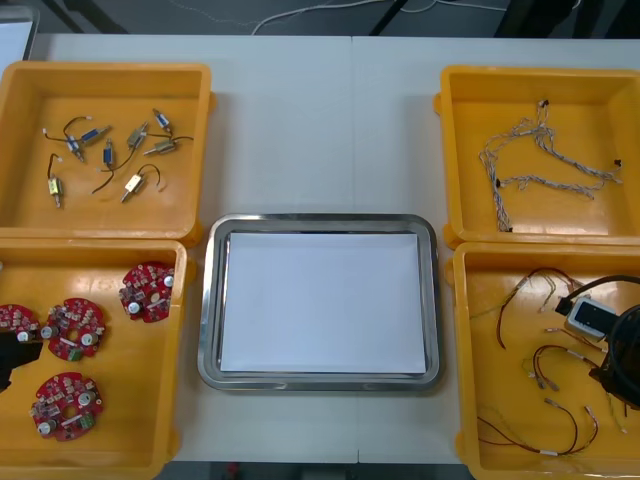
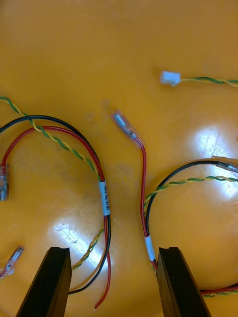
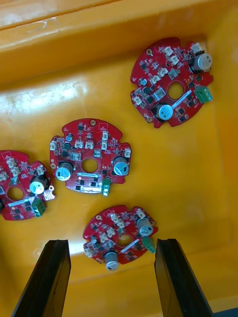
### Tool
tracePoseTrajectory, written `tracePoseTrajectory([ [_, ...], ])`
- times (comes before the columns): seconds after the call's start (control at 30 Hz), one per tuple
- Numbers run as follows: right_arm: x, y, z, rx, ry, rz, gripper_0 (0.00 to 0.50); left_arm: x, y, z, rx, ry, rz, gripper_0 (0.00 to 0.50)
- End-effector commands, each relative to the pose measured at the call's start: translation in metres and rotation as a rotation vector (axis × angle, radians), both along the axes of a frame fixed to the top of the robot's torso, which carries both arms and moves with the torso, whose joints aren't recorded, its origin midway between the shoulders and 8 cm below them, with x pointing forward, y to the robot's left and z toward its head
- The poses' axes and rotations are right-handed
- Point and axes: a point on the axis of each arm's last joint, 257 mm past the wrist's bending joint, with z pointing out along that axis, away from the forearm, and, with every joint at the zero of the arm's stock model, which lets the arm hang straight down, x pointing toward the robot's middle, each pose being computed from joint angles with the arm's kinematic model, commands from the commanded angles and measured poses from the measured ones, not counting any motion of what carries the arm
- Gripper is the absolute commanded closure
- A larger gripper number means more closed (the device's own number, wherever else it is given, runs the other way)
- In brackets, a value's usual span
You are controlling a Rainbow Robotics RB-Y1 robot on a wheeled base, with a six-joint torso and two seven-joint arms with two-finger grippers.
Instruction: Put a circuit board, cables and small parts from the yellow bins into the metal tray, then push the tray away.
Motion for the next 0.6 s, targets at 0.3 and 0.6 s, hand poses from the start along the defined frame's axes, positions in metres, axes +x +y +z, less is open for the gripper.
tracePoseTrajectory([
  [0.3, -0.011, 0.019, -0.024, 0.031, 0.021, 0.026, 0.0, 0.006, -0.006, -0.034, -0.017, -0.028, 0.01, 0.0],
  [0.6, -0.005, 0.018, -0.033, 0.035, 0.021, 0.011, 0.0, 0.013, -0.003, -0.056, -0.006, -0.022, -0.036, 0.0],
])
